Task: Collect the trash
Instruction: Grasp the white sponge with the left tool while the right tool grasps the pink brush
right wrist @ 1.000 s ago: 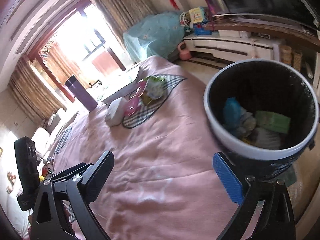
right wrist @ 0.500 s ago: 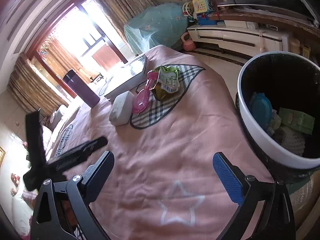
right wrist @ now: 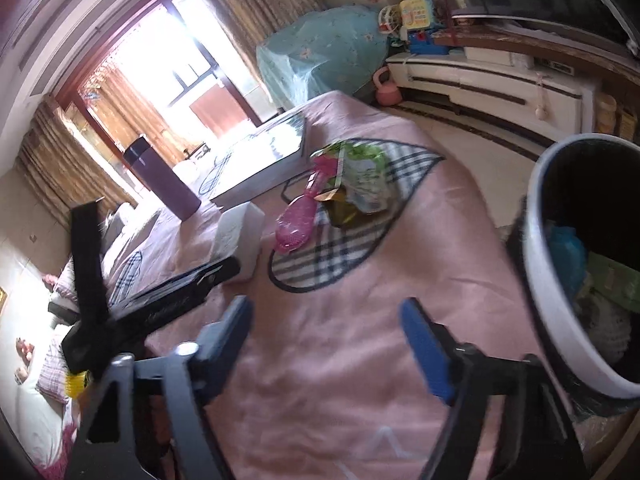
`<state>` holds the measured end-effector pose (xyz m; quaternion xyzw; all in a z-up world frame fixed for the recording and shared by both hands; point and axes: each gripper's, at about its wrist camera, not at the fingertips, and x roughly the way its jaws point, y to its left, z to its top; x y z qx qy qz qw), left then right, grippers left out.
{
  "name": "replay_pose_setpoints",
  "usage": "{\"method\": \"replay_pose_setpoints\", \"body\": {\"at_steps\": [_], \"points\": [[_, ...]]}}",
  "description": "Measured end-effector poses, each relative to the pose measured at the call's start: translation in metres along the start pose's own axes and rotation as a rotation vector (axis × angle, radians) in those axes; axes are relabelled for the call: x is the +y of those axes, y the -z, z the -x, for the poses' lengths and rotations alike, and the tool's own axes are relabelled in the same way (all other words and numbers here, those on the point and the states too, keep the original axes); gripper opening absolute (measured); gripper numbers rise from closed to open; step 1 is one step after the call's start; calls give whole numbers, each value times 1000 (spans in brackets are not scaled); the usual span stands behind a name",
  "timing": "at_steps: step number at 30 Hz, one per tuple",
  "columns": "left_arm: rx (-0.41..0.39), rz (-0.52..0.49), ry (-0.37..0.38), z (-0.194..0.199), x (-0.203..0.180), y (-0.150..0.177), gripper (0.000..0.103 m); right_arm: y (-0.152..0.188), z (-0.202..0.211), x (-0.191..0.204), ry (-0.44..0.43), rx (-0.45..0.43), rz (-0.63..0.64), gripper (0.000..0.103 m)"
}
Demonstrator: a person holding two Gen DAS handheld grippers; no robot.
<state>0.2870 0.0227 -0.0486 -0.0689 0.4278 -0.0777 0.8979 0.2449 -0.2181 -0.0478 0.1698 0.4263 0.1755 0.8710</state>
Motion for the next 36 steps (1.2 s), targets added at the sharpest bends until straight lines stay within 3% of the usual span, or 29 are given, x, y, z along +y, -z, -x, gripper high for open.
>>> {"method": "replay_pose_setpoints", "body": {"at_steps": [2, 7, 17, 19, 20, 24, 31, 36], "points": [[-8, 26, 11, 16, 12, 11, 40, -4, -13, 7, -15, 18, 2, 57], [-23, 74, 6, 49, 40, 37, 41, -23, -52, 23, -29, 37, -26, 59], [8, 137, 33, 52, 60, 69, 42, -47, -105, 37, 20, 29, -48, 59], [5, 134, 30, 53, 59, 70, 42, -47, -105, 39, 39, 16, -33, 51], [4, 134, 30, 53, 58, 70, 42, -46, -107, 39, 49, 18, -23, 26], [-1, 134, 31, 55, 58, 71, 41, -41, -90, 37, 10, 1, -13, 14], [-6, 119, 68, 63, 43, 73, 42, -12, -33, 49, -44, -12, 96, 13], [-17, 57, 87, 72, 13, 77, 42, 16, 10, 36, -60, -39, 92, 13]]}}
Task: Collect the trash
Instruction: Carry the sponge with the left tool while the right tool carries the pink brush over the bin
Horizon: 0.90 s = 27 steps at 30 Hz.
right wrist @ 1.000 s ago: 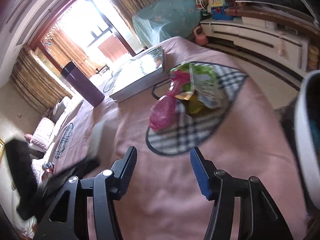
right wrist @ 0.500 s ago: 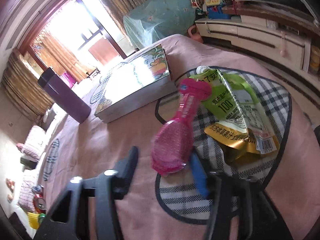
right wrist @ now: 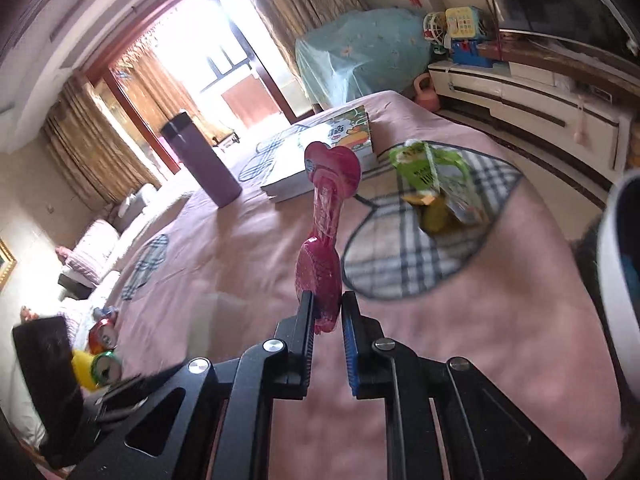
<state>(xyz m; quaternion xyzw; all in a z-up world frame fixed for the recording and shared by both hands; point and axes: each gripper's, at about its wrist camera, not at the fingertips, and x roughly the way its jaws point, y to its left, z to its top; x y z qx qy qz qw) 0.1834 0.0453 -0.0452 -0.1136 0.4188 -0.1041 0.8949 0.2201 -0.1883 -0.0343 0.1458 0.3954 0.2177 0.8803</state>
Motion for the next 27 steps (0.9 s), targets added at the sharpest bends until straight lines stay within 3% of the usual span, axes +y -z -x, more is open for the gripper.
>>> {"method": "replay_pose_setpoints", "body": {"at_steps": [12, 27], "points": [[15, -140, 30, 5, -69, 25, 41, 49, 71, -37, 37, -38, -47, 13], [13, -268, 48, 5, -136, 35, 41, 60, 121, -67, 73, -127, -87, 13]]}}
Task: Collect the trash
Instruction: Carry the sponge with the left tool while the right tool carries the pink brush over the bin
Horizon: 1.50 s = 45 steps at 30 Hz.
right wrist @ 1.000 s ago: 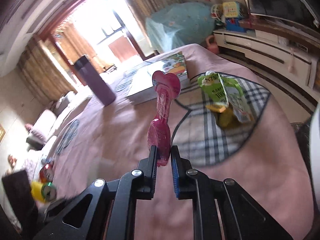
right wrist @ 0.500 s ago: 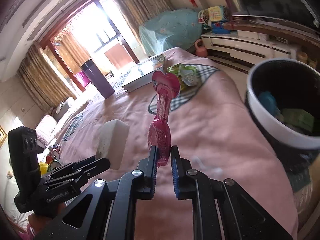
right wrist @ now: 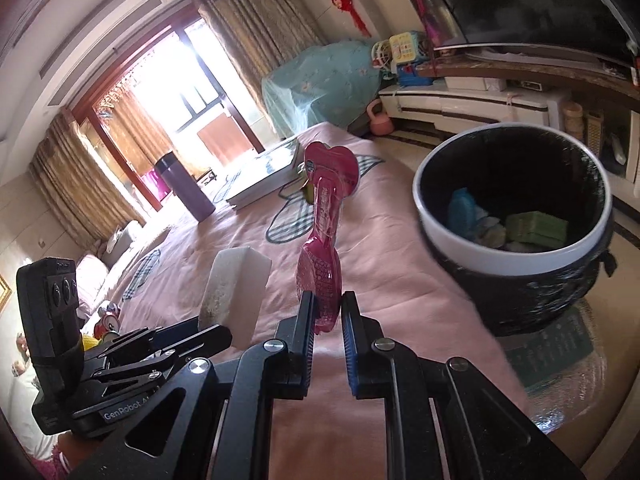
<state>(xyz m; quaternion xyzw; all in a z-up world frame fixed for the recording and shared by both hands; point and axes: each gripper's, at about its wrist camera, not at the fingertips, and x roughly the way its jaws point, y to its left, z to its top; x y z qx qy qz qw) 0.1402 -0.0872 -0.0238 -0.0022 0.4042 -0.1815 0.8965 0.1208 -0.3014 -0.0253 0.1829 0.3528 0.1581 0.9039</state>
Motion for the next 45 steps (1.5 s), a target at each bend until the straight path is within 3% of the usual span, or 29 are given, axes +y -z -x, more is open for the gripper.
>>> {"method": "replay_pose_setpoints", "body": {"at_steps": [18, 45], "points": [[-20, -98, 36, -14, -55, -27, 41, -16, 37, -45, 66, -78, -43, 13], [-37, -169, 70, -35, -108, -65, 41, -38, 52, -90, 149, -128, -97, 13]]}}
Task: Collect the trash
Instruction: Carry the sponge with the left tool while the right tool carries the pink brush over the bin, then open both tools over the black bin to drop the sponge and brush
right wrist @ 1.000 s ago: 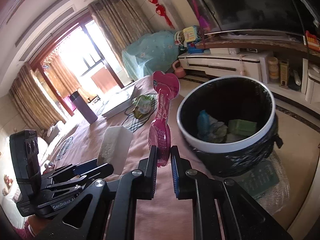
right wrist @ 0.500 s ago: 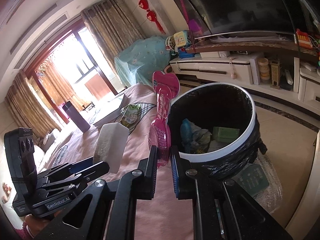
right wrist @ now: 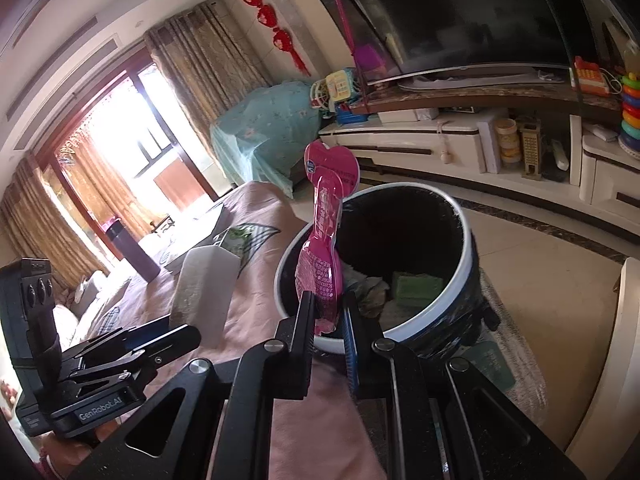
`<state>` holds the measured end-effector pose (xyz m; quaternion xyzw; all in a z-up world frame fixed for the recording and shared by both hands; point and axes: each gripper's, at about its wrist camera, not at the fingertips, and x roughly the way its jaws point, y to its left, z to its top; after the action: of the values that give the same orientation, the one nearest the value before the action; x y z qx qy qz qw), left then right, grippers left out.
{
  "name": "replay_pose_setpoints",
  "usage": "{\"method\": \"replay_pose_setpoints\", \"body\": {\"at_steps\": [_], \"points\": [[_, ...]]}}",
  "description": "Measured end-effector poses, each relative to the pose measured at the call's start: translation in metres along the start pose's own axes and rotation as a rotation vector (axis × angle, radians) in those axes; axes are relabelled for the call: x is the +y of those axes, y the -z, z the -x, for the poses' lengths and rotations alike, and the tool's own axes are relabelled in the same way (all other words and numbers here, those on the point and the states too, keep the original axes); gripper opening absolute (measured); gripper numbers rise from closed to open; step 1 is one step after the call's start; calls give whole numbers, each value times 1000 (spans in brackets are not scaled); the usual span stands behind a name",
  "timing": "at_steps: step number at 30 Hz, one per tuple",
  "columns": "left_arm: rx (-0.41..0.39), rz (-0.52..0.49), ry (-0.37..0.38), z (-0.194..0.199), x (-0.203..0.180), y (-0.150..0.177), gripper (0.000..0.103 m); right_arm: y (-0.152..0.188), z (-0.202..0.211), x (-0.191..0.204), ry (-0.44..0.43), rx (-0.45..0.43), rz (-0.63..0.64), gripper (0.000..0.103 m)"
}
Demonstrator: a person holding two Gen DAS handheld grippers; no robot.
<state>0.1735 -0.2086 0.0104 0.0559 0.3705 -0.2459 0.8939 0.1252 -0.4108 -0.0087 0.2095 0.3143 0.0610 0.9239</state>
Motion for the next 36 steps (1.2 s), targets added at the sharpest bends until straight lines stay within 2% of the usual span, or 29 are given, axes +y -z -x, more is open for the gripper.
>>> {"method": "replay_pose_setpoints", "body": {"at_steps": [19, 27, 31, 34, 36], "points": [[20, -45, 10, -37, -24, -34, 41, -17, -11, -12, 53, 11, -3, 13], [52, -34, 29, -58, -25, -40, 41, -24, -28, -16, 84, 63, 12, 13], [73, -27, 43, -70, -24, -44, 48, -25, -38, -19, 84, 98, 5, 14], [92, -21, 40, -75, -21, -45, 55, -28, -44, -24, 87, 118, -13, 19], [82, -8, 39, -70, -17, -42, 59, -28, -43, -28, 85, 116, -34, 25]]}}
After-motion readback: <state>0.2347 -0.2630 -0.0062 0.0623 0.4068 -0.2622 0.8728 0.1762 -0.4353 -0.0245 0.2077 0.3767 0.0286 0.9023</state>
